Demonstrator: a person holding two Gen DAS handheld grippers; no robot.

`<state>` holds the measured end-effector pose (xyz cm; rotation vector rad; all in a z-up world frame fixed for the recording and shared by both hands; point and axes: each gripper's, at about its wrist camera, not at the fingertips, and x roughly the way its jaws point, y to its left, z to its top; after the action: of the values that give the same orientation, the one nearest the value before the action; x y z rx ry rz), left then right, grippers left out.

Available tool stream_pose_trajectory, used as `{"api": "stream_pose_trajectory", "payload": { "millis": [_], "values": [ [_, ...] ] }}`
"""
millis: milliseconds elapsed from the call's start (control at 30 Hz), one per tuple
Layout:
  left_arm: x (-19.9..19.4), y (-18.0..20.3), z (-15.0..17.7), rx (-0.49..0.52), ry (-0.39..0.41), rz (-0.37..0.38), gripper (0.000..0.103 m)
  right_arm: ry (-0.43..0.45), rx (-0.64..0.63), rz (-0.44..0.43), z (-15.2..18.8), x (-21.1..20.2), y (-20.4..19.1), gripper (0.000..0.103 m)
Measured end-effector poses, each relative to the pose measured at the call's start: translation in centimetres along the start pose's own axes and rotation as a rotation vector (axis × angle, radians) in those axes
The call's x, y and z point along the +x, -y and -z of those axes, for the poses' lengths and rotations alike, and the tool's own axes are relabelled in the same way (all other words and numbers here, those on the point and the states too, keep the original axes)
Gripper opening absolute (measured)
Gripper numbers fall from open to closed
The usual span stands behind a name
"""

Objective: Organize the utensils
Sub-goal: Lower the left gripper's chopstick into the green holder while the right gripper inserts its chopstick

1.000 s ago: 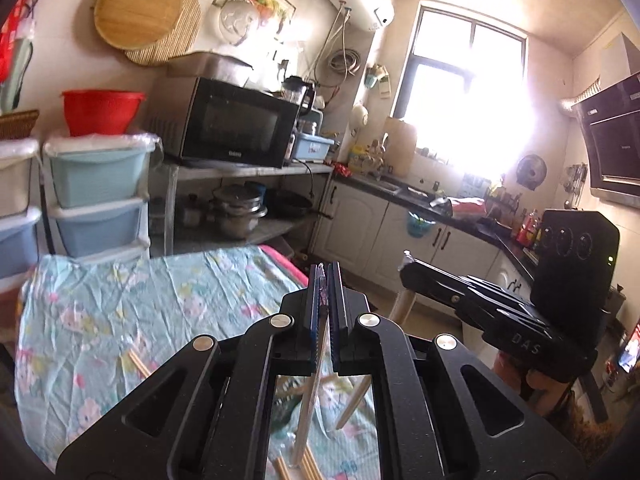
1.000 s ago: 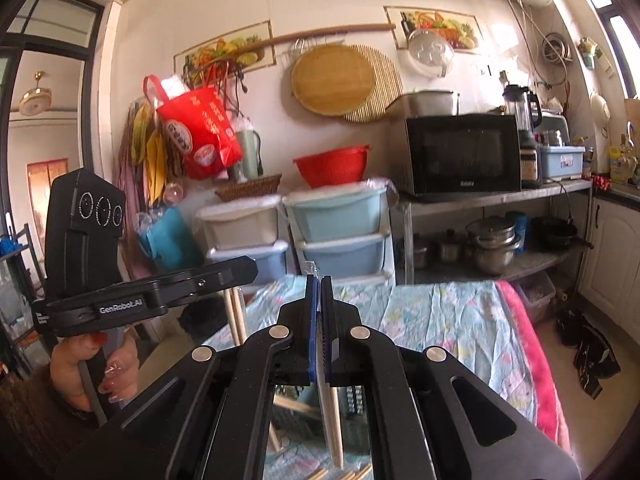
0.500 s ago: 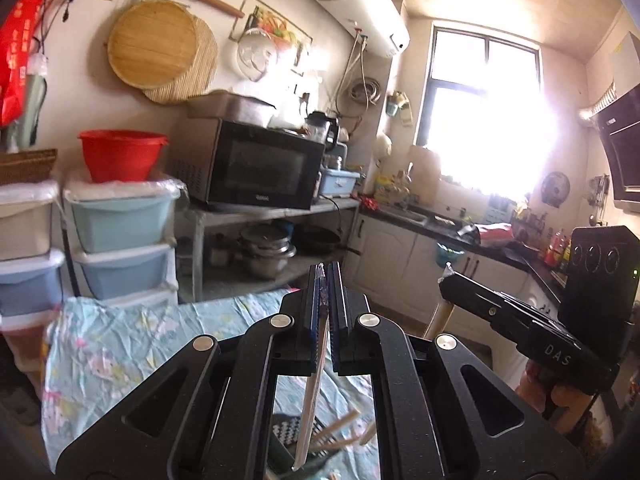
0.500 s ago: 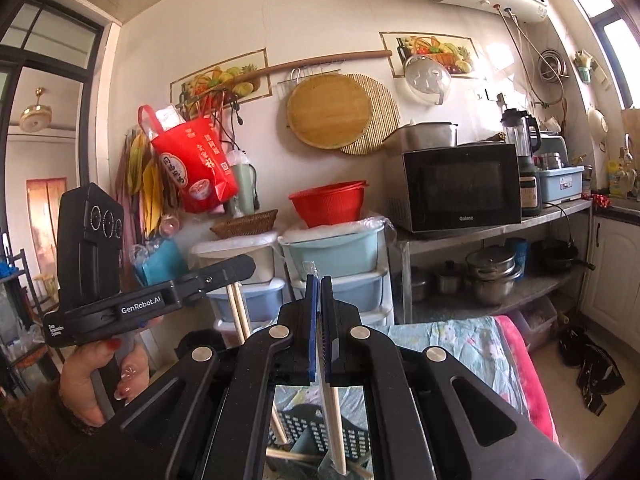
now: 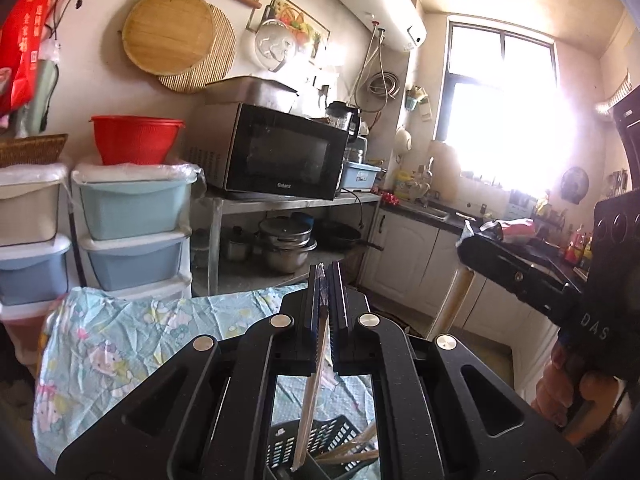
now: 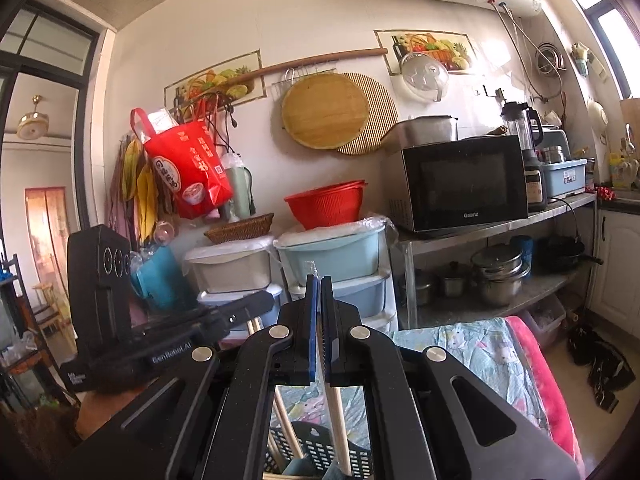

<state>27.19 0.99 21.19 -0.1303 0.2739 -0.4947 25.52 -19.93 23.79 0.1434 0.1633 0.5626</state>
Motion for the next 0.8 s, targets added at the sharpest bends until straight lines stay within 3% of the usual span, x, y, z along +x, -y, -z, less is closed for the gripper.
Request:
{"api": "stream_pose_trajectory", "payload": {
  "millis": [800],
  "values": [
    [1.9,-0.5,6.5,0.004,-0.023,-0.012,0.002,-0.060,0.045,0.027,6.4,3.7,0.9,0.002]
  ]
}}
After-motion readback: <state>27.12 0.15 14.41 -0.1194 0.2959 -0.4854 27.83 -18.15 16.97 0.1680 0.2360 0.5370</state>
